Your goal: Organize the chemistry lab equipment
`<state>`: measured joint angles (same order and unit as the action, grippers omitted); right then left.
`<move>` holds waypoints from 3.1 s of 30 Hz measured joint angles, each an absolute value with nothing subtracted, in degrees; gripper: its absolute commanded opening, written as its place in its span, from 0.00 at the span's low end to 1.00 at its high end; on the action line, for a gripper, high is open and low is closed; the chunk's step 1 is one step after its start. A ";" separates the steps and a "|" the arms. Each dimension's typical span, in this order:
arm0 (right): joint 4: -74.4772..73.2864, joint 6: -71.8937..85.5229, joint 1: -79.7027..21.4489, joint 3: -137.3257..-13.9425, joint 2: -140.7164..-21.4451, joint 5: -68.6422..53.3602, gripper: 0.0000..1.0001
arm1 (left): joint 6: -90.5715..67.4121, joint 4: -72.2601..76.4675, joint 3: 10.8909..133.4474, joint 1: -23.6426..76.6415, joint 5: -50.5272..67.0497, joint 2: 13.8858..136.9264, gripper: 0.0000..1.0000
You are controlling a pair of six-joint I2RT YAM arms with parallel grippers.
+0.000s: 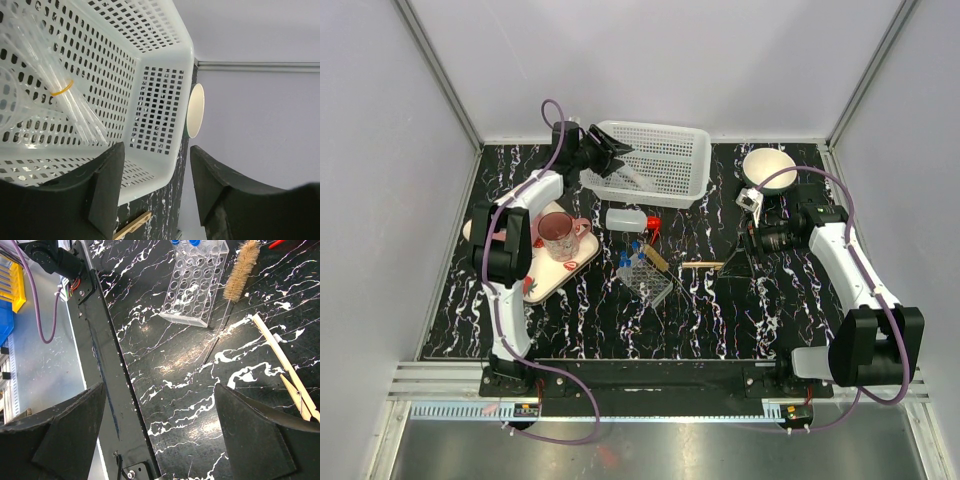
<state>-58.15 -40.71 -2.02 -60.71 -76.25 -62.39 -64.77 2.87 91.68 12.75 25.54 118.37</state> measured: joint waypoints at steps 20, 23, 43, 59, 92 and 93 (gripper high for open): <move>-60.45 -62.96 -2.02 -53.12 -69.14 -64.77 1.00 | -35.00 -7.20 66.57 11.66 20.64 69.89 0.97; -62.48 -70.94 -2.02 -52.27 -66.74 -64.40 1.00 | -30.48 -9.17 59.77 11.66 17.89 59.66 0.99; -44.34 -68.82 -10.15 -54.70 -81.97 -37.52 0.99 | -28.69 -25.76 32.99 11.62 10.83 14.59 0.99; -38.61 -66.04 -15.99 -57.89 -94.13 -23.29 0.84 | -33.32 -26.41 29.50 11.60 15.20 15.11 0.99; -35.20 -49.63 -16.45 -56.31 -91.35 -20.32 0.20 | -48.14 -8.62 19.66 12.43 33.58 21.96 0.99; -35.59 -48.38 -16.19 -56.36 -90.15 -21.65 0.20 | -48.95 -7.25 19.66 13.10 33.63 22.57 0.99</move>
<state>-35.59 -48.38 -16.19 -56.36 -90.15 -21.65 -48.95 -7.25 19.66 13.10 33.63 22.57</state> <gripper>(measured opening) 0.261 0.984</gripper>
